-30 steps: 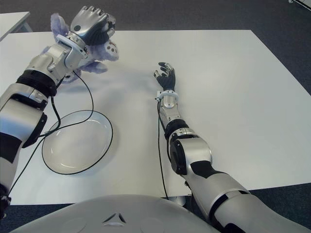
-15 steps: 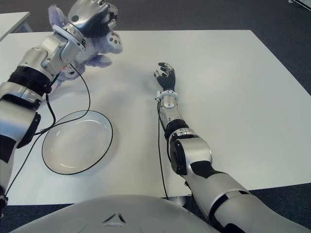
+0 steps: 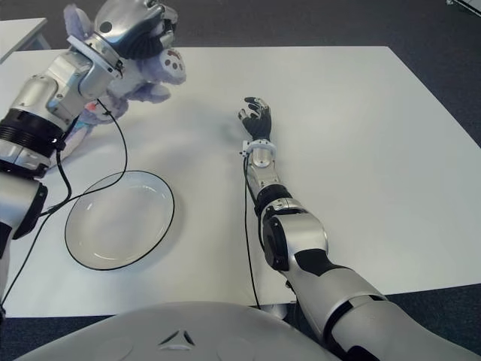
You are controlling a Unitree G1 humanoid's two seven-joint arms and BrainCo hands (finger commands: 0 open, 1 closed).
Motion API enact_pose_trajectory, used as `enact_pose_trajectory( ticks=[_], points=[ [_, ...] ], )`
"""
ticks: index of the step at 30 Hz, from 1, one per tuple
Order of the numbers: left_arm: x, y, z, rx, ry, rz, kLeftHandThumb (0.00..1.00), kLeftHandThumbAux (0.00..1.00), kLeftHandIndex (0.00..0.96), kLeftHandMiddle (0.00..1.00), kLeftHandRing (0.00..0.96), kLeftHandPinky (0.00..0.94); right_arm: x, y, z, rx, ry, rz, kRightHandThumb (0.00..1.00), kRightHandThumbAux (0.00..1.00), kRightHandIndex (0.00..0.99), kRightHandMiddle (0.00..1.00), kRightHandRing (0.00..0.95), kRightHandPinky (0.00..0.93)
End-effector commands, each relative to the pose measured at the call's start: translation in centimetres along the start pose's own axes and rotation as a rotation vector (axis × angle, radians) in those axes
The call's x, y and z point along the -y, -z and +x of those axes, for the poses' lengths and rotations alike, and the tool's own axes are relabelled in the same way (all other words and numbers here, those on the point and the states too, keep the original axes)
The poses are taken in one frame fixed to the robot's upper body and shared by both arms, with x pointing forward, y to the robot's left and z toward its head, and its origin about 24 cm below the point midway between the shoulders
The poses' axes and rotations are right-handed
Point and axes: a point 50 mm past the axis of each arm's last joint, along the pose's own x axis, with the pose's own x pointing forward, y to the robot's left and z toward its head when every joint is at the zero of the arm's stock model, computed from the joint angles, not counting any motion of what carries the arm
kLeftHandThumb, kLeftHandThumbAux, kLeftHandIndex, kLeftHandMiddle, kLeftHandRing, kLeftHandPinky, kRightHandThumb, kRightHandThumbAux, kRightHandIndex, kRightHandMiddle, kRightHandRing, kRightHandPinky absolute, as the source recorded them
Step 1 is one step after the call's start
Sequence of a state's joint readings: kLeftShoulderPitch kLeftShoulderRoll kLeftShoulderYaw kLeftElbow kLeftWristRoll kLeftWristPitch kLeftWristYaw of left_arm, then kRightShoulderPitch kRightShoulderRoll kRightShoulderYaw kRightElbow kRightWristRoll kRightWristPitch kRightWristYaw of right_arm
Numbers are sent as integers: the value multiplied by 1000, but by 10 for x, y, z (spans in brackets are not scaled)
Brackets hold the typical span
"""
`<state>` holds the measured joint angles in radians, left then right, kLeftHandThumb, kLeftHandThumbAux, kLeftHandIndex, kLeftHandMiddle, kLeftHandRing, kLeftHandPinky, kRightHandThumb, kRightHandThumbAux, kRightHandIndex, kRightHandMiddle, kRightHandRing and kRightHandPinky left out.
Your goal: Put the doll into the plate.
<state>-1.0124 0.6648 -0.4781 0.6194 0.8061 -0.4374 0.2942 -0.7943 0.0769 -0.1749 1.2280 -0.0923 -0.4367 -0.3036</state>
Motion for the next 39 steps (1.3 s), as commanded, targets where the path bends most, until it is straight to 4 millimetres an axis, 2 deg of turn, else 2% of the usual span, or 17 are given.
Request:
enact_pose_trajectory(
  ticks=[1,2,4,22,29,32,39],
  points=[
    [-3,-4,-10,3,42,19,900,660,777,842,840,788,-34,105,-82,-498,-61,29,625,815,358,223,172,161],
    [-4,-4,-11,3,44,24,898,660,777,842,840,788,-34,105,-82,-498,-63,27,682,756,395,226,175,164],
    [-6,-6,-13,3,48,30,887,660,775,841,839,798,-33,105,-82,-499,-66,24,699,739,406,226,175,161],
    [-18,-22,-33,29,109,44,840,656,769,835,831,785,-31,104,-79,-495,-69,8,703,736,407,231,181,171],
    [-26,-33,-42,52,152,18,885,642,768,833,833,784,-30,103,-78,-493,-73,-2,701,737,408,229,181,177],
    [-27,-36,-44,55,165,13,872,641,764,832,833,815,-30,103,-78,-490,-71,-4,702,737,408,231,183,180],
    [-32,-44,-50,83,182,32,842,644,754,830,830,814,-30,103,-78,-488,-71,-14,702,737,408,234,185,176]
  ],
)
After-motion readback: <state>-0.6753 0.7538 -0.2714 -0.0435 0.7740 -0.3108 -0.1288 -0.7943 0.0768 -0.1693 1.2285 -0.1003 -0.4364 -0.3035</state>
